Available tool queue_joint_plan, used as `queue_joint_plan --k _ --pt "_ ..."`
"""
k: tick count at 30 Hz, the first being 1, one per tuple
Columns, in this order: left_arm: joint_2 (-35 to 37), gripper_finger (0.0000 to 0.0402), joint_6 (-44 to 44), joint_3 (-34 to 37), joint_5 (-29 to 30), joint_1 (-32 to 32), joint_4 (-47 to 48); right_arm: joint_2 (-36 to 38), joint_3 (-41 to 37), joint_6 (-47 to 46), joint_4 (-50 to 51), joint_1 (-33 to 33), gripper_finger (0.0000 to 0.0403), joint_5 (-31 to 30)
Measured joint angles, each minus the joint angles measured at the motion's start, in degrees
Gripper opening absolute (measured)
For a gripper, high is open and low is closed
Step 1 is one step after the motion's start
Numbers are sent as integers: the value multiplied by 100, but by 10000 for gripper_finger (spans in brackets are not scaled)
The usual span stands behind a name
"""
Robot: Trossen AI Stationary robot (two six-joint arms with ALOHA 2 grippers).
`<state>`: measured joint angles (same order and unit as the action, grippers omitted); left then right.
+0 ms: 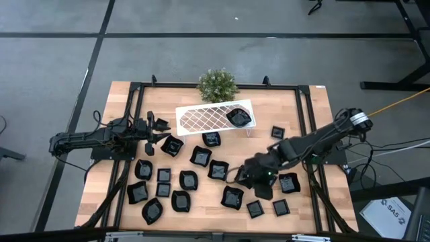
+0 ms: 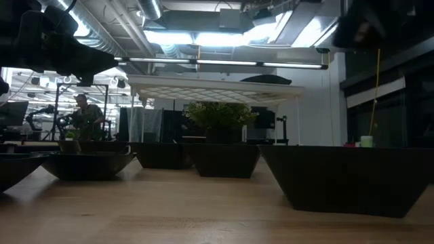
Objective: Pick & Place Mini shaped plates
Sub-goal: Put the square plate on the shelf
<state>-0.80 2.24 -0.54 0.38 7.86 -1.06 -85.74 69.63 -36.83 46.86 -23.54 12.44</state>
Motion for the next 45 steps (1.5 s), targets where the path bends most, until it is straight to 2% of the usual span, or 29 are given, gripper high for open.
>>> queue_joint_plan --k 4,14,30,34,39,45 --pt "1 100 0 0 0 1 0 -11 9 -588 450 -266 99 -299" --pt "1 100 0 0 1 1 0 -217 9 -1634 1709 -757 99 -1597" --pt "1 100 0 0 1 1 0 -1330 9 -2717 1465 -1294 99 -1749" --pt "0 100 0 0 0 0 0 -1480 9 -2745 1417 -1406 99 -1805" --pt "0 100 0 2 0 0 0 -1630 8 -2888 1385 -1433 99 -2179" --pt "0 100 0 0 1 0 0 -1726 -267 -2923 989 -1439 99 -2194"
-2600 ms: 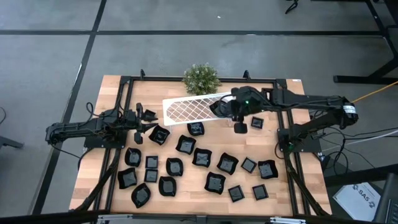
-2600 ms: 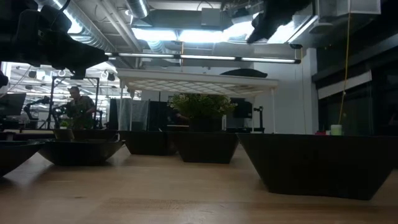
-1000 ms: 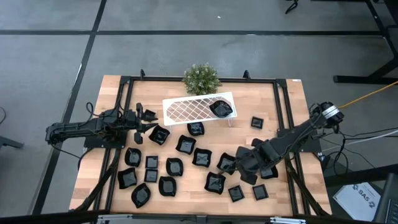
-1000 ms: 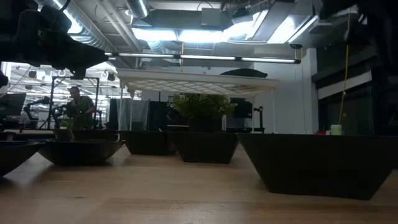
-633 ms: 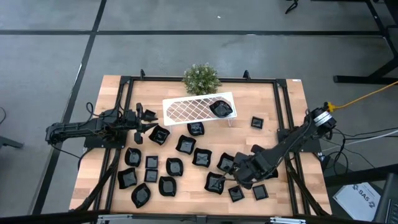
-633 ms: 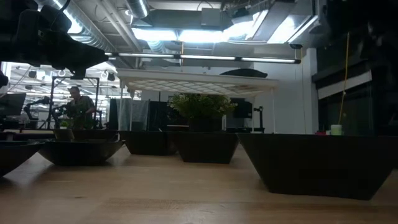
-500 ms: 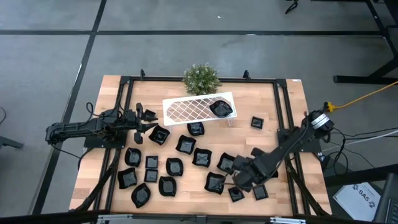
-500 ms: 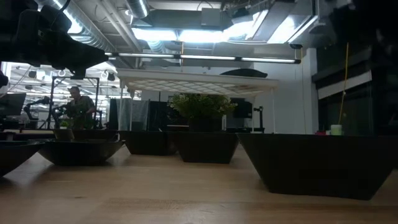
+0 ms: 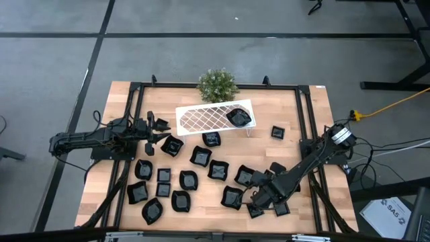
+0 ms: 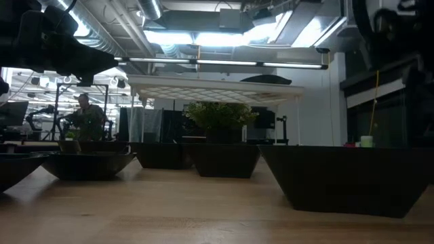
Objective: Pick & Place Mini shaped plates
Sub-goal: Put the square plate on the shelf
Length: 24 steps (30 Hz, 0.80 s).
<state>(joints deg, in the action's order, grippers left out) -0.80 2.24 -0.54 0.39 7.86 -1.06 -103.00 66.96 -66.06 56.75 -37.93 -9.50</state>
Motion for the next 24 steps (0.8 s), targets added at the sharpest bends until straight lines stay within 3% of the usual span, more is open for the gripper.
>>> queue_joint_plan --k 7,18,24 --pt "1 100 0 0 0 2 0 -2 -516 -140 -854 0 99 95" --pt "1 100 0 1 1 1 0 9 -614 -123 -875 0 97 87" --pt "2 100 0 0 -1 2 0 9 -619 -123 -850 0 54 90"
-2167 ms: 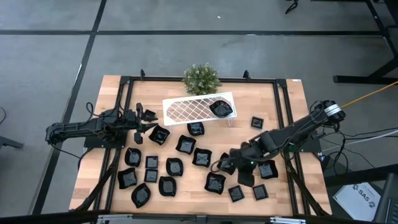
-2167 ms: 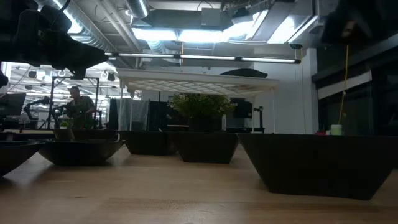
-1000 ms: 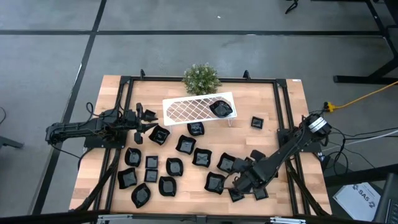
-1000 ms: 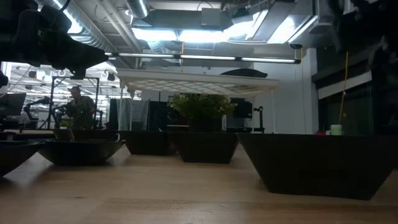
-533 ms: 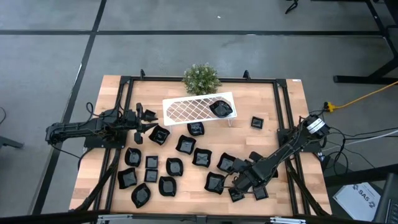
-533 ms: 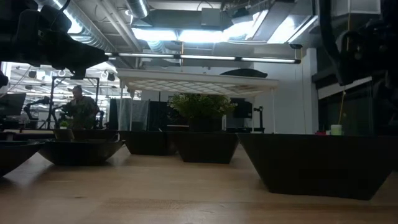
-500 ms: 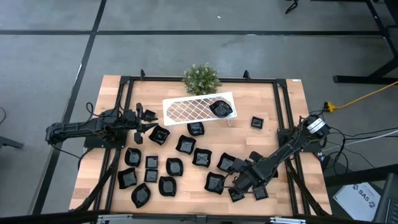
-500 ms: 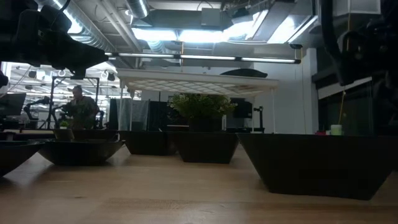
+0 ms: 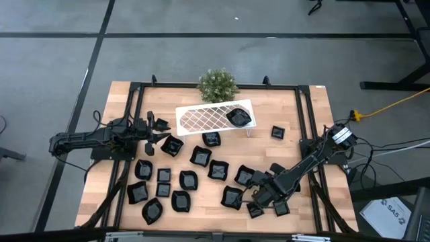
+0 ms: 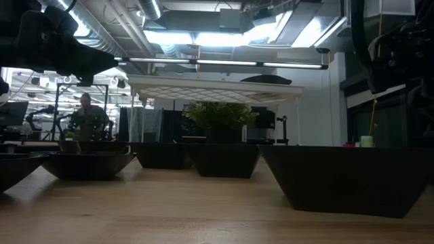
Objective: Pick & Place Mini shaped plates
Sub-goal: Put the square plate on the shelf
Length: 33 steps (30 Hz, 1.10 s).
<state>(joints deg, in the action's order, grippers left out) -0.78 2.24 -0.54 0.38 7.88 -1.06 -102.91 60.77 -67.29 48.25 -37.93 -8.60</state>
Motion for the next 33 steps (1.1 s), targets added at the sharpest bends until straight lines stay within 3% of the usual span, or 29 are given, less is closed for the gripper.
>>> queue_joint_plan --k 5,27,33 --pt "-2 100 0 1 0 -2 0 -4 56 5 66 0 8 2" --pt "-2 100 0 0 0 0 0 -17 1572 34 2280 635 2 -401" --pt "-2 100 0 2 1 -2 0 -17 2112 519 2511 933 1 -553"
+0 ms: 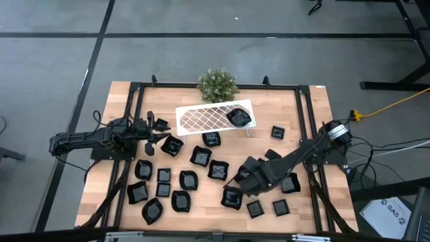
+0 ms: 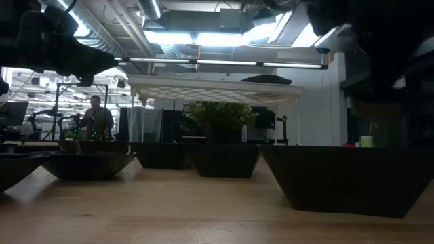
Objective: Pick & Place Mini shaped plates
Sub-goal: Put the square plate on the shelf
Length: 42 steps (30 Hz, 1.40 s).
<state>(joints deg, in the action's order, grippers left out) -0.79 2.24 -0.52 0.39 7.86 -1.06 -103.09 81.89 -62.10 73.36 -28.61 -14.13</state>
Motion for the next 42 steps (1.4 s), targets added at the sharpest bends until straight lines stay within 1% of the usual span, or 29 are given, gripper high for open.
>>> queue_joint_plan --k 5,10,14,17,22,26,35,42 --pt "1 100 0 -2 1 0 0 2 495 715 -17 261 1 -279" --pt "1 100 0 0 -1 2 0 7 958 1631 -95 557 1 -462" --pt "1 100 0 0 -1 1 0 7 1281 2550 -420 812 1 -580" --pt "0 100 0 -1 -1 1 0 11 1427 3321 -920 1018 1 -603" --pt "-1 100 0 0 -1 0 0 11 1562 4619 -1762 1372 1 -594" --pt "2 100 0 0 -1 2 0 11 1636 5400 -2142 1676 1 -586" --pt "2 100 0 -2 -1 2 0 11 1646 6415 -2383 2308 0 -588" --pt "-1 100 0 -2 1 2 0 11 1646 7444 -2643 2605 1 -585"
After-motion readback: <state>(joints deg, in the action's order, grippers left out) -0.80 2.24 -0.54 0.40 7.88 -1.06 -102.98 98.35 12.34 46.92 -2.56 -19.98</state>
